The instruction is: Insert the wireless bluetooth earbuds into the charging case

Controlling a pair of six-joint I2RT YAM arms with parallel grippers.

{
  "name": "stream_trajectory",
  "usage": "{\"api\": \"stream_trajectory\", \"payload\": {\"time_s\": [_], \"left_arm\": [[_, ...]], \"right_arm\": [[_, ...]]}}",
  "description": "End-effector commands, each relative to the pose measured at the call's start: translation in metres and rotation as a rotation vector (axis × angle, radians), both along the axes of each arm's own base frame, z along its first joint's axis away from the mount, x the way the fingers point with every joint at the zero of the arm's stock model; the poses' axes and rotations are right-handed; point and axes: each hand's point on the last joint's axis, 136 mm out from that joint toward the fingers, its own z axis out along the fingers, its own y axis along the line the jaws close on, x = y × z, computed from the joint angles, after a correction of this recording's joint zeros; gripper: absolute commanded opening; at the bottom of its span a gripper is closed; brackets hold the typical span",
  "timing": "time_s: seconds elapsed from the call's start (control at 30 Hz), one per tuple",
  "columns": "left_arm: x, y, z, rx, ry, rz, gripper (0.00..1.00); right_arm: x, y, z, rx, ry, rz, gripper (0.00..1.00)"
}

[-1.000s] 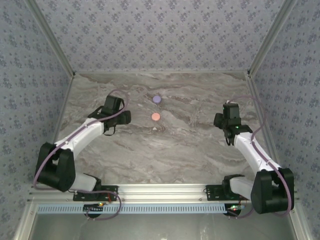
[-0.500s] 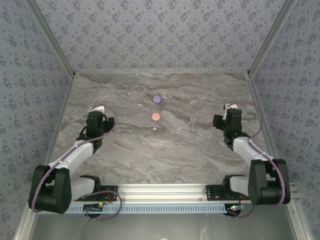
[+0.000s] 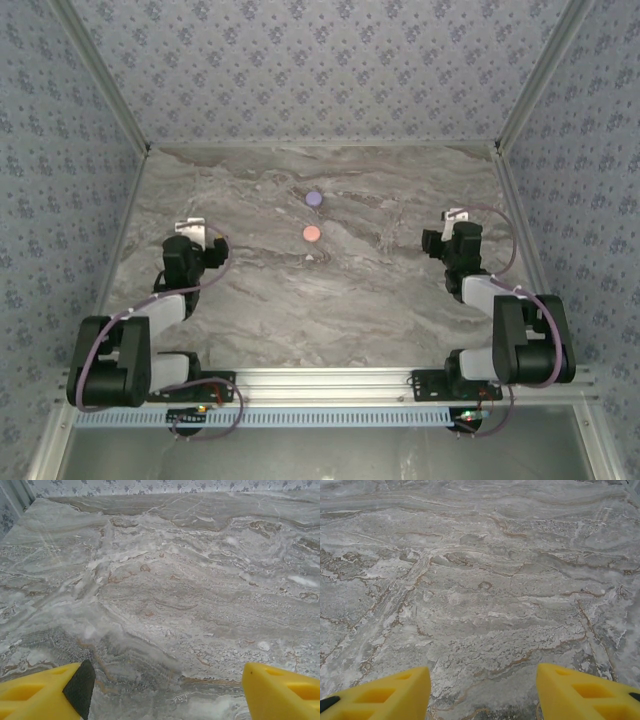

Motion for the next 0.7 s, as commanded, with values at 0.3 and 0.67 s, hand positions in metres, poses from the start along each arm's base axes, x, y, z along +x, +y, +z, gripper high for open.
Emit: {"api": "stream_trajectory", "payload": {"time_s": [0.3,0.67], "left_arm": [[0.025,-0.001,0.001,0.023,-0.107,-0.060,0.80],[0.043,0.027,-0.014,-0.020,-0.015,0.078,0.99]], "right_arm": [[0.017,-0.013,-0.004,-0.052,-0.083,-0.024,0.62],[0.016,-0.014,-0.011,-0.045,-0.084,-0.027,1.00]]}}
